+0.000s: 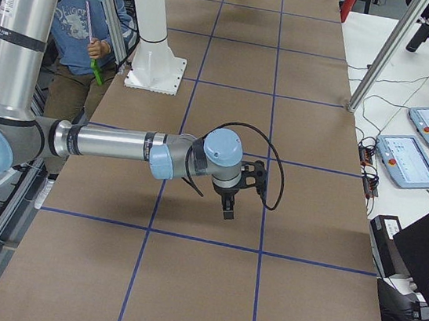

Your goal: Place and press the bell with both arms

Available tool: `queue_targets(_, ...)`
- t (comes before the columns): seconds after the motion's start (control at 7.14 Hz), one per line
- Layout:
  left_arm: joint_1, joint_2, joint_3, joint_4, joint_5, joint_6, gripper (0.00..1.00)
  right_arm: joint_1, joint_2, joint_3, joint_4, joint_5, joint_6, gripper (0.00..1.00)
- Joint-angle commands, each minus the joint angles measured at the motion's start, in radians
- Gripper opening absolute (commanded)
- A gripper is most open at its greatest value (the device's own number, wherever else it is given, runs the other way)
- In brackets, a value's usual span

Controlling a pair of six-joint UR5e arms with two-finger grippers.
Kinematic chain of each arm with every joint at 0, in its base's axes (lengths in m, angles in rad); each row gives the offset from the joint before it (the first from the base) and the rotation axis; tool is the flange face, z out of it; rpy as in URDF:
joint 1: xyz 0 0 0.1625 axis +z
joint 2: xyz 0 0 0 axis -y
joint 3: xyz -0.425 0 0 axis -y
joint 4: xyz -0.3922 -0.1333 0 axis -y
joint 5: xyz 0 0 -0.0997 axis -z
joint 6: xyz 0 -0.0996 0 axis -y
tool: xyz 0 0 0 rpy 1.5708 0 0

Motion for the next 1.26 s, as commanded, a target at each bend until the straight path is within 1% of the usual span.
queue_targets(0.0, 0.002, 0.185, 0.013, -0.229, 0.006, -0.060, 1.00, -0.016, -0.005, 0.004, 0.012, 0.005, 0.058, 1.00)
queue_targets(0.14, 0.002, 0.220, 0.015, -0.264, 0.012, -0.062, 1.00, -0.028, -0.008, 0.004, 0.013, 0.007, 0.059, 1.00)
queue_targets(0.28, 0.007, 0.220, 0.017, -0.264, 0.014, -0.059, 1.00, -0.033, -0.017, 0.006, 0.013, 0.016, 0.064, 1.00)
queue_targets(0.56, 0.056, 0.215, 0.021, -0.255, 0.027, -0.054, 1.00, -0.038, -0.026, 0.006, 0.013, 0.033, 0.064, 1.00)
queue_targets(0.7, 0.086, 0.185, 0.023, -0.252, 0.026, -0.065, 1.00, -0.041, -0.026, 0.006, 0.013, 0.033, 0.065, 1.00)
queue_targets(0.84, 0.131, 0.153, 0.035, -0.229, 0.058, -0.077, 1.00, -0.041, -0.028, 0.007, 0.013, 0.033, 0.066, 1.00)
queue_targets(0.98, 0.137, 0.150, 0.055, -0.230, 0.087, -0.070, 1.00, -0.044, -0.028, 0.007, 0.013, 0.033, 0.076, 1.00)
queue_targets(1.12, 0.142, 0.136, 0.059, -0.230, 0.087, -0.072, 1.00, -0.051, -0.028, 0.007, 0.015, 0.033, 0.082, 1.00)
